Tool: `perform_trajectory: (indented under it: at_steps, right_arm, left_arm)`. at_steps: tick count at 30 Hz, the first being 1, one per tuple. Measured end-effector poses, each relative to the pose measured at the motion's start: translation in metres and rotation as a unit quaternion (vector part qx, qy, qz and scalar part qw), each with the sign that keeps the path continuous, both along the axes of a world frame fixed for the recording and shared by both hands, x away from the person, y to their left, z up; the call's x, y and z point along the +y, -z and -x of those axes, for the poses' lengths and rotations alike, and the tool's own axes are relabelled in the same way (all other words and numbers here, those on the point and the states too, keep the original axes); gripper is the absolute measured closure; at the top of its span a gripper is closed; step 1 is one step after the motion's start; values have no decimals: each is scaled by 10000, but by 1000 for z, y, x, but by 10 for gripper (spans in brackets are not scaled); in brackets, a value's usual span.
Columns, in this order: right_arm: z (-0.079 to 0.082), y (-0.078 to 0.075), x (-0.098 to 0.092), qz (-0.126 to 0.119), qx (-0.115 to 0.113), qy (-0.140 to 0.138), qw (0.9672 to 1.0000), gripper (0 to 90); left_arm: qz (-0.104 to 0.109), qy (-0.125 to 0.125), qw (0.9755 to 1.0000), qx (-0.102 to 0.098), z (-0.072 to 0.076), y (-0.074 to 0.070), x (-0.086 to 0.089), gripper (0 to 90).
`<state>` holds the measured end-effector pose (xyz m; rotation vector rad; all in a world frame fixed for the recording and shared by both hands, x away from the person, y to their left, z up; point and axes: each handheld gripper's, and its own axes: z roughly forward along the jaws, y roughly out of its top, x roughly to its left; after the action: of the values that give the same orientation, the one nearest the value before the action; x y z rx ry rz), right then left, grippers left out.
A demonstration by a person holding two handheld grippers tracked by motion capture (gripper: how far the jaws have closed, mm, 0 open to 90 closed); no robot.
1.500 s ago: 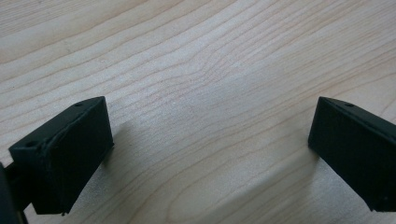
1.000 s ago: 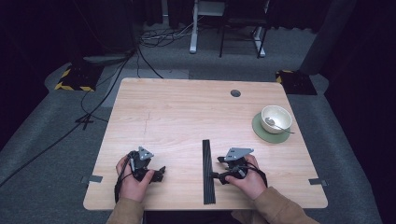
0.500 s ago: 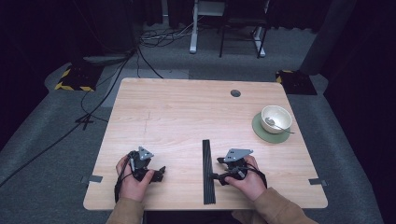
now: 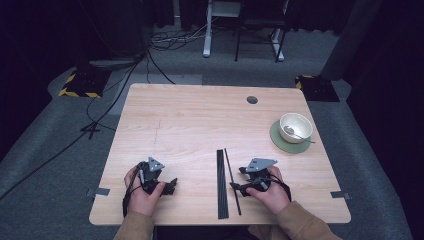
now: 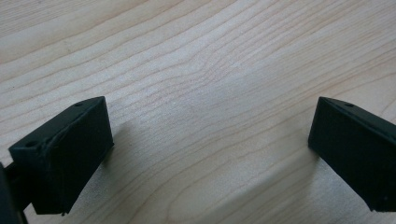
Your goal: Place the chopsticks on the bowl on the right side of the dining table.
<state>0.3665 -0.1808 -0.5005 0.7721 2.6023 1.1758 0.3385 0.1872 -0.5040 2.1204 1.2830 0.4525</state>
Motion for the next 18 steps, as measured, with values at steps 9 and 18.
perform_trajectory:
  at_steps: [9,18]
  right_arm:
    - [-6,-2,-22,50,20,276,9996,351]
    - [-12,-5,-46,236,20,622,9978,459]
  left_arm:
    - [3,3,10000,-3,0,0,0,1]
    - [1,-2,10000,0,0,0,0,1]
